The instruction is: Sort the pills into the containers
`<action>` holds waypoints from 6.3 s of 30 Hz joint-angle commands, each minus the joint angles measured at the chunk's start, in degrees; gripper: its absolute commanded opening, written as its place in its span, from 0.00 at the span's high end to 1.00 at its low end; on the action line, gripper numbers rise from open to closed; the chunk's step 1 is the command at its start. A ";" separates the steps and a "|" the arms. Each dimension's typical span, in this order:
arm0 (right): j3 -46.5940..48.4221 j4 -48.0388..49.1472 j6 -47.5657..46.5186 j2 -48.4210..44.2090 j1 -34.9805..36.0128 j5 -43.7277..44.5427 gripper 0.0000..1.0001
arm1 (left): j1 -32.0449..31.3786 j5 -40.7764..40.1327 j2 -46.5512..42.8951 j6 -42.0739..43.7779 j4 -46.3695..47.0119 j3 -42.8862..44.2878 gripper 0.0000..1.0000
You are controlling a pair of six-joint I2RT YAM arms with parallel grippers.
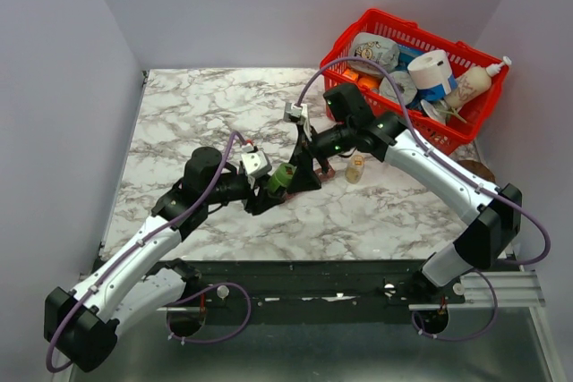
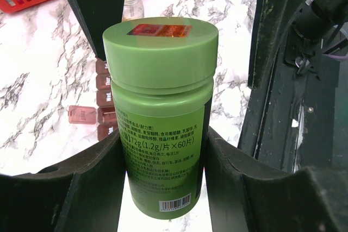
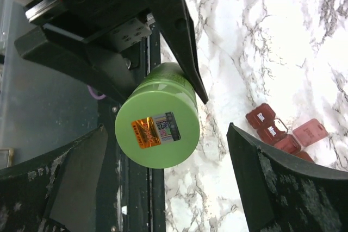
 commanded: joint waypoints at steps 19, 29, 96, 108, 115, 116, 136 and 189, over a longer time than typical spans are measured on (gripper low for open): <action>2.99 2.41 6.14 1.06 1.70 6.34 0.19 | -0.09 -2.69 1.26 -0.67 1.52 1.62 1.00; 5.98 -1.62 0.45 3.51 1.61 0.46 0.60 | -0.01 -1.99 1.08 -0.14 0.91 1.45 1.00; 20.47 -41.44 -72.45 7.56 -0.41 -6.58 0.53 | 0.17 20.96 9.52 7.75 -7.70 6.54 1.00; 1.47 -19.05 -40.28 -3.75 -7.52 5.28 0.57 | 0.26 5.77 6.63 13.22 -9.13 1.89 1.00; -30.70 0.37 -37.19 -13.00 -10.16 23.18 0.50 | 0.17 -0.74 4.69 14.63 -4.81 -0.84 1.00; -32.85 2.48 -36.84 -12.66 -10.16 24.78 0.50 | 0.17 -1.27 4.95 14.63 -4.46 -0.75 1.00; -38.14 11.03 -31.57 -4.63 -11.57 33.34 0.01 | 3.07 1.61 -2.34 -19.02 37.62 -8.66 1.00; -34.10 9.09 -24.98 -19.07 -21.32 16.53 0.00 | 0.35 -18.60 13.12 20.95 -36.98 28.79 1.00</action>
